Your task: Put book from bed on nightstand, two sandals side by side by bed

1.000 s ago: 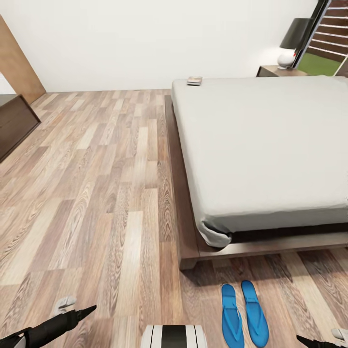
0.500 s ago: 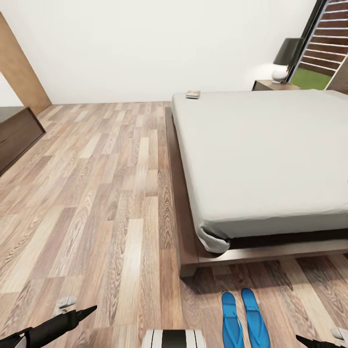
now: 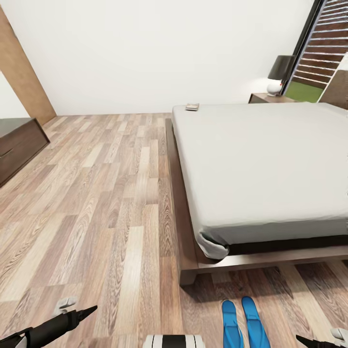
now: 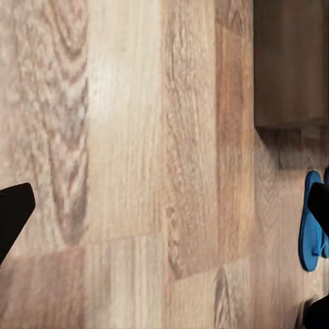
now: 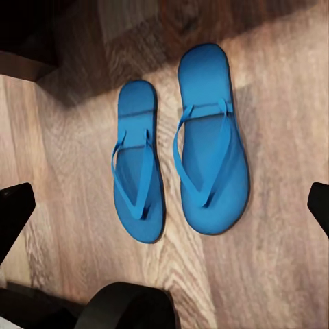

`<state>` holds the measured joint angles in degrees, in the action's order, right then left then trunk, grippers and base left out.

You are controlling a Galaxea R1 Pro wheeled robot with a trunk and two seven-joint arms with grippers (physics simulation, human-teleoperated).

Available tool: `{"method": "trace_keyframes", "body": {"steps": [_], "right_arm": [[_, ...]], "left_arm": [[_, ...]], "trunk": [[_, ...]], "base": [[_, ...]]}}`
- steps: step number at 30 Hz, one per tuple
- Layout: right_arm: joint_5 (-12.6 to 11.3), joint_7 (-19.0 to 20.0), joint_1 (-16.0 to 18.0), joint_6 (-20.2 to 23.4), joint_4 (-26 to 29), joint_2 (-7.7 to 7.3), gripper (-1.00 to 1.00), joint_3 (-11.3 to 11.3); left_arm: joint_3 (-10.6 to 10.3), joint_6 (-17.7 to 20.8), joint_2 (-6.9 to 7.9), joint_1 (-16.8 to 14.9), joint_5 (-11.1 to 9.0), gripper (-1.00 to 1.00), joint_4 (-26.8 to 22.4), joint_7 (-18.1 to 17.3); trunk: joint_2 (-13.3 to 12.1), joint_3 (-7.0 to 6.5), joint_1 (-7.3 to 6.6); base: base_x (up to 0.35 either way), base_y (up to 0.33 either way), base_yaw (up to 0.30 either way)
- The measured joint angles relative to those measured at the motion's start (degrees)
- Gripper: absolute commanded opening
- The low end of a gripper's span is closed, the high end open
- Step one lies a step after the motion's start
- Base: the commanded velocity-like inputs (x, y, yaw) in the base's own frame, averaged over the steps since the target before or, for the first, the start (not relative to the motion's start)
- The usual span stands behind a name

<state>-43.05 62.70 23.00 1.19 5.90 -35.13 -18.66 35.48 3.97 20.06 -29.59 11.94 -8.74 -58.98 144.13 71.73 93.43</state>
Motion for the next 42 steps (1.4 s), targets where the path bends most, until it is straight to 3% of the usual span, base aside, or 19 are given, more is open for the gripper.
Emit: {"method": "trace_keyframes", "body": {"steps": [10,15,20,24,42], "right_arm": [[0.0,0.0,0.0,0.0,0.0,0.0,1.0,0.0],[0.0,0.0,0.0,0.0,0.0,0.05,1.0,0.0],[0.0,0.0,0.0,0.0,0.0,2.04,1.0,0.0],[0.0,0.0,0.0,0.0,0.0,2.58,1.0,0.1],[0.1,-0.1,0.0,0.0,0.0,2.72,1.0,0.1]], "left_arm": [[0.0,0.0,0.0,0.0,0.0,1.0,0.0,-0.2],[0.0,0.0,-0.77,0.0,0.0,1.0,0.0,0.0],[0.0,0.0,-0.94,0.0,0.0,1.0,0.0,-0.2],[0.0,0.1,-0.96,0.0,0.0,1.0,0.0,-0.1],[0.0,0.0,-1.66,0.0,0.0,1.0,0.2,0.1]], "trunk": [[-0.1,-2.22,-0.26],[-0.2,-3.33,-0.39],[-0.3,-4.43,-0.51],[-0.3,-5.32,-0.62],[-0.6,-9.31,-1.08]], "base": [[0.0,0.0,0.0],[0.0,0.0,0.0],[0.0,0.0,0.0],[0.0,0.0,0.0],[0.0,0.0,0.0]]}}
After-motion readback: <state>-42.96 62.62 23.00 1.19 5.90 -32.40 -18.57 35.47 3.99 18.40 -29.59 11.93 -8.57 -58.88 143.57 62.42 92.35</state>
